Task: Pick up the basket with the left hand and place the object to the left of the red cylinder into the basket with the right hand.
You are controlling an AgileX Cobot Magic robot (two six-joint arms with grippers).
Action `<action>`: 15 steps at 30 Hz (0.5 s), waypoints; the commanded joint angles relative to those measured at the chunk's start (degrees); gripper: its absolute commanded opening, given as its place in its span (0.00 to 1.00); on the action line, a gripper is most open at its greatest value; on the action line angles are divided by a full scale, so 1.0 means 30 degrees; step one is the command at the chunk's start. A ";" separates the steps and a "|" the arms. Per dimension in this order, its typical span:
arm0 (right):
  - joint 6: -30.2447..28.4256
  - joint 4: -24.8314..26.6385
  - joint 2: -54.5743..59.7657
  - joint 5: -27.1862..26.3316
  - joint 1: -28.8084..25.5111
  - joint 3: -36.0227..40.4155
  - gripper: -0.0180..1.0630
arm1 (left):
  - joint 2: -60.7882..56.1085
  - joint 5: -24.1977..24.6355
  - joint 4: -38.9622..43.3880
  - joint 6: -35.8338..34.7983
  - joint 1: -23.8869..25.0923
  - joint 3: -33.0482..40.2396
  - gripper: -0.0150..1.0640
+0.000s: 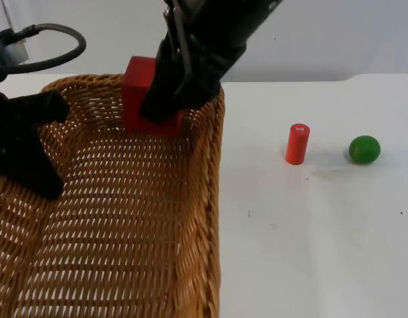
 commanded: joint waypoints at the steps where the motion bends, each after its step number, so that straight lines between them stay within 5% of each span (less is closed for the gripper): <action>1: -0.0107 0.0654 -0.0222 -0.0821 0.0059 0.0305 0.02 | -0.0236 0.0099 -0.0306 0.0065 0.0017 -0.0021 0.01; 5: -0.1326 0.2250 -0.0222 -0.2203 0.0059 0.1441 0.02 | -0.0236 0.0099 -0.0306 0.0065 0.0017 -0.0021 0.01; 15: -0.1411 0.3022 -0.0008 -0.2783 0.0059 0.2202 0.03 | -0.0236 0.0099 -0.0306 0.0065 0.0017 -0.0021 0.01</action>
